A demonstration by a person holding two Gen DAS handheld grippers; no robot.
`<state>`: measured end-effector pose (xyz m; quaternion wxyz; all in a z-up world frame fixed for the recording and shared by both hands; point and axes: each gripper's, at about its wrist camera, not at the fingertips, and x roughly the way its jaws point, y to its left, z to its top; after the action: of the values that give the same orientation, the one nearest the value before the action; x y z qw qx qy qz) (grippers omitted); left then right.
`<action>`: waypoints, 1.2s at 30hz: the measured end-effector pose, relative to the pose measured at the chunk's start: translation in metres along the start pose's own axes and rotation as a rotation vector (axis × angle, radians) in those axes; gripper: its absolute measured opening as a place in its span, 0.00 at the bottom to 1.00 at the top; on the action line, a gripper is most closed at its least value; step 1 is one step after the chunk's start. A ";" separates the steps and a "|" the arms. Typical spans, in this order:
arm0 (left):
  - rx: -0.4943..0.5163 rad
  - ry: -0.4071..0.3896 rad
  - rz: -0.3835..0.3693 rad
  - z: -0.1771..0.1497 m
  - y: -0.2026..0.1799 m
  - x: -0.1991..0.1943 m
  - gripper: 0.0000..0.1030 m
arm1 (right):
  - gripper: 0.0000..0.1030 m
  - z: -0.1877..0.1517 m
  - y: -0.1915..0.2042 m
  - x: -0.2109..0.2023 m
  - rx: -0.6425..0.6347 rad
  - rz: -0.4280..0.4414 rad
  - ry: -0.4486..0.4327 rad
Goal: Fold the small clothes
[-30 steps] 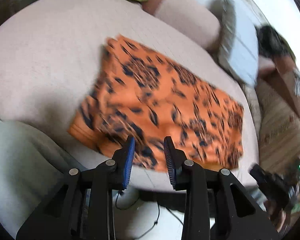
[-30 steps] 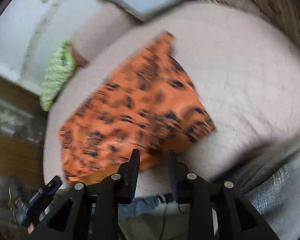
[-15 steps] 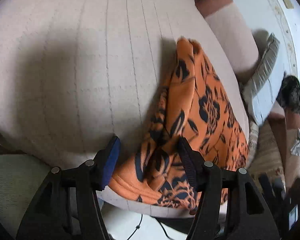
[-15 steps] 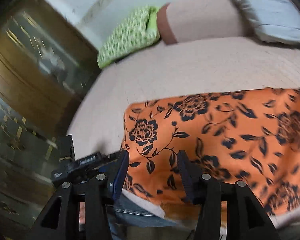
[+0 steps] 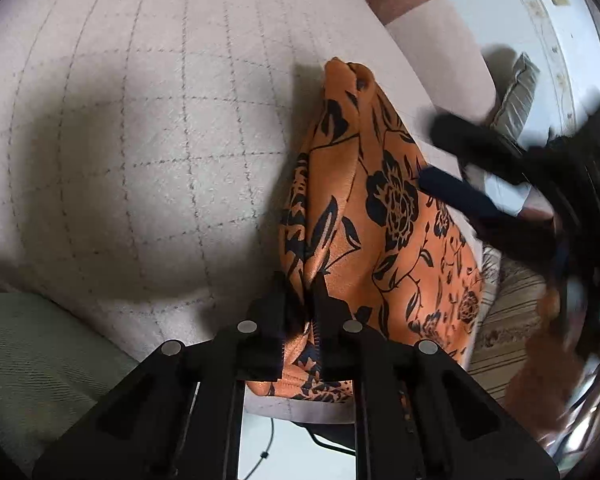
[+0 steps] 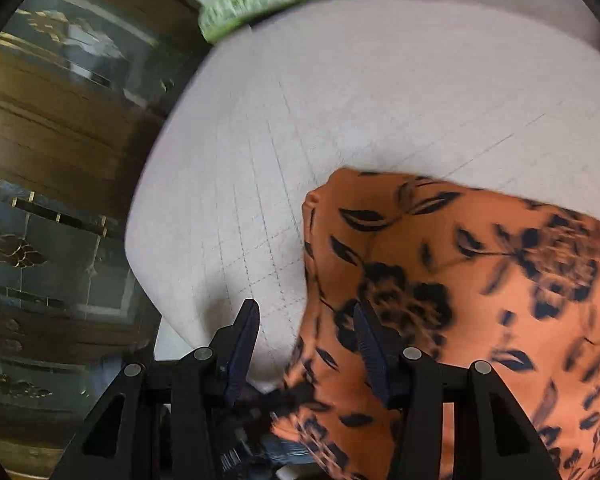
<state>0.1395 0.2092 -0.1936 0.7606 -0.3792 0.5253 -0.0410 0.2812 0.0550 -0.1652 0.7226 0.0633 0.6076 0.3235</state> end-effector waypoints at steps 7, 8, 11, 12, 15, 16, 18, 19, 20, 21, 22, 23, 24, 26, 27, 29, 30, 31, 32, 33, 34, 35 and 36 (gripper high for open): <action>-0.057 -0.016 -0.064 -0.001 0.012 -0.002 0.09 | 0.46 0.020 0.025 0.065 -0.047 -0.257 0.185; -0.054 -0.016 -0.051 0.001 0.008 0.000 0.10 | 0.46 0.020 0.026 0.070 -0.061 -0.284 0.204; -0.047 -0.024 -0.029 -0.001 0.006 0.000 0.10 | 0.46 0.016 0.024 0.078 -0.073 -0.300 0.224; -0.050 -0.027 -0.029 -0.001 0.007 -0.001 0.10 | 0.46 0.015 0.024 0.080 -0.077 -0.306 0.226; -0.061 -0.064 -0.046 -0.004 0.001 -0.004 0.09 | 0.46 0.013 0.033 0.091 -0.116 -0.372 0.240; -0.058 -0.081 -0.058 -0.005 -0.002 -0.007 0.09 | 0.46 0.015 0.039 0.098 -0.138 -0.399 0.242; -0.033 -0.128 -0.092 -0.008 -0.011 -0.016 0.08 | 0.43 0.010 0.046 0.104 -0.188 -0.448 0.241; -0.020 -0.145 -0.109 -0.009 -0.014 -0.020 0.07 | 0.39 0.007 0.049 0.107 -0.208 -0.467 0.242; -0.007 -0.163 -0.120 -0.010 -0.016 -0.025 0.07 | 0.37 0.004 0.051 0.109 -0.230 -0.482 0.244; 0.001 -0.170 -0.115 -0.011 -0.018 -0.026 0.07 | 0.34 0.002 0.053 0.109 -0.241 -0.493 0.242; 0.000 -0.160 -0.116 -0.011 -0.018 -0.025 0.07 | 0.29 0.001 0.054 0.109 -0.253 -0.505 0.244; -0.004 -0.151 -0.120 -0.010 -0.018 -0.024 0.07 | 0.26 -0.001 0.055 0.108 -0.264 -0.510 0.244; -0.002 -0.150 -0.123 -0.010 -0.019 -0.024 0.06 | 0.23 -0.002 0.056 0.106 -0.268 -0.514 0.238; 0.028 -0.171 -0.129 -0.012 -0.024 -0.029 0.06 | 0.17 -0.002 0.053 0.094 -0.252 -0.494 0.211; 0.049 -0.187 -0.130 -0.015 -0.028 -0.032 0.06 | 0.17 -0.002 0.052 0.085 -0.245 -0.472 0.187; 0.109 -0.218 -0.123 -0.022 -0.036 -0.040 0.06 | 0.16 -0.007 0.051 0.059 -0.221 -0.407 0.111; 0.135 -0.230 -0.115 -0.025 -0.041 -0.042 0.06 | 0.15 -0.011 0.049 0.048 -0.209 -0.382 0.079; 0.158 -0.237 -0.108 -0.028 -0.046 -0.045 0.06 | 0.15 -0.017 0.045 0.029 -0.184 -0.340 0.032; 0.177 -0.241 -0.103 -0.031 -0.051 -0.046 0.06 | 0.15 -0.021 0.040 0.016 -0.161 -0.307 0.002; 0.199 -0.249 -0.089 -0.035 -0.059 -0.049 0.06 | 0.15 -0.026 0.030 -0.003 -0.120 -0.254 -0.038; 0.213 -0.259 -0.075 -0.039 -0.066 -0.053 0.06 | 0.15 -0.034 0.020 -0.019 -0.086 -0.202 -0.071; 0.227 -0.271 -0.074 -0.045 -0.075 -0.059 0.06 | 0.15 -0.040 0.013 -0.032 -0.058 -0.151 -0.101; 0.243 -0.277 -0.088 -0.054 -0.085 -0.063 0.06 | 0.15 -0.049 0.004 -0.048 -0.030 -0.091 -0.139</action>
<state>0.0952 0.1495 -0.1010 0.8633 -0.3092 0.3898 -0.0848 0.2322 0.0169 -0.1352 0.7779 0.0471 0.5533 0.2941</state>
